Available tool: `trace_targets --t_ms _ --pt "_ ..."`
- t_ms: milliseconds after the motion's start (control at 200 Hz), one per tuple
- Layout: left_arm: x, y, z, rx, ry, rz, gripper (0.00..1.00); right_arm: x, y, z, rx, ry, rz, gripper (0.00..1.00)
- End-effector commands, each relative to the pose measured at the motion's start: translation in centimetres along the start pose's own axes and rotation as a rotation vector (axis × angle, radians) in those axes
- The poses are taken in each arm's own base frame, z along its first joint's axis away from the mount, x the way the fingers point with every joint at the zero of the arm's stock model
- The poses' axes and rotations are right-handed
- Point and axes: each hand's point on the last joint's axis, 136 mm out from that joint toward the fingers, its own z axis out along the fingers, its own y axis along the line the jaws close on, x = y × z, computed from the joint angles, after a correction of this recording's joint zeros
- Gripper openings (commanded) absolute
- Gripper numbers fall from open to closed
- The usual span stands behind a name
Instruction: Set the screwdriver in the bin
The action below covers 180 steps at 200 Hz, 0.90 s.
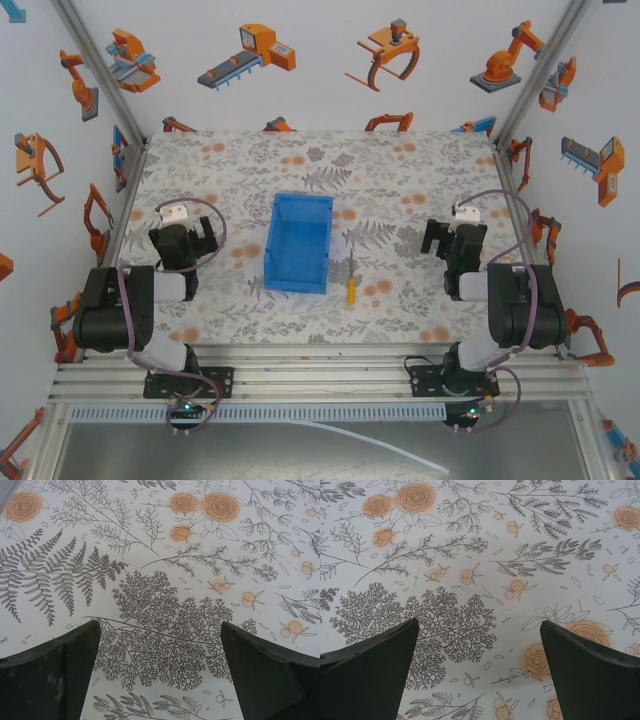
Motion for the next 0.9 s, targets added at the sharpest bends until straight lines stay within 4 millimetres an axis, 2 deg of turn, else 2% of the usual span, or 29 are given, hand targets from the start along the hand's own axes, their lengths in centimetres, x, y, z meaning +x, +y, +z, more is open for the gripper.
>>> trace_targets --t_ms 0,426,491,646,731,821,896 --pt "-0.8 -0.3 0.3 0.005 -0.015 0.016 0.97 -1.3 -0.2 0.2 0.003 -0.038 0.006 0.99" --pt "-0.8 -0.3 0.3 0.004 -0.014 0.016 0.97 -1.4 -0.4 0.2 0.016 -0.039 0.011 0.99" --pt "-0.7 -1.1 0.4 0.050 -0.007 0.036 0.97 -1.5 -0.5 0.3 0.022 -0.040 0.013 0.99" --pt "-0.7 -1.2 0.4 0.055 -0.006 0.039 0.97 -1.4 -0.3 0.2 0.014 -0.038 0.010 0.99" --pt "-1.2 -1.5 0.4 0.070 0.003 0.046 0.97 -2.3 -0.2 0.1 0.006 -0.037 0.009 0.99" --pt "-2.2 -2.4 0.4 0.099 0.045 0.083 0.97 -3.7 -0.5 -0.4 0.027 -0.012 0.008 0.99" --pt "-2.9 -2.3 0.2 0.091 0.073 0.080 0.97 -5.2 -0.7 -1.2 0.042 0.001 0.008 0.99"
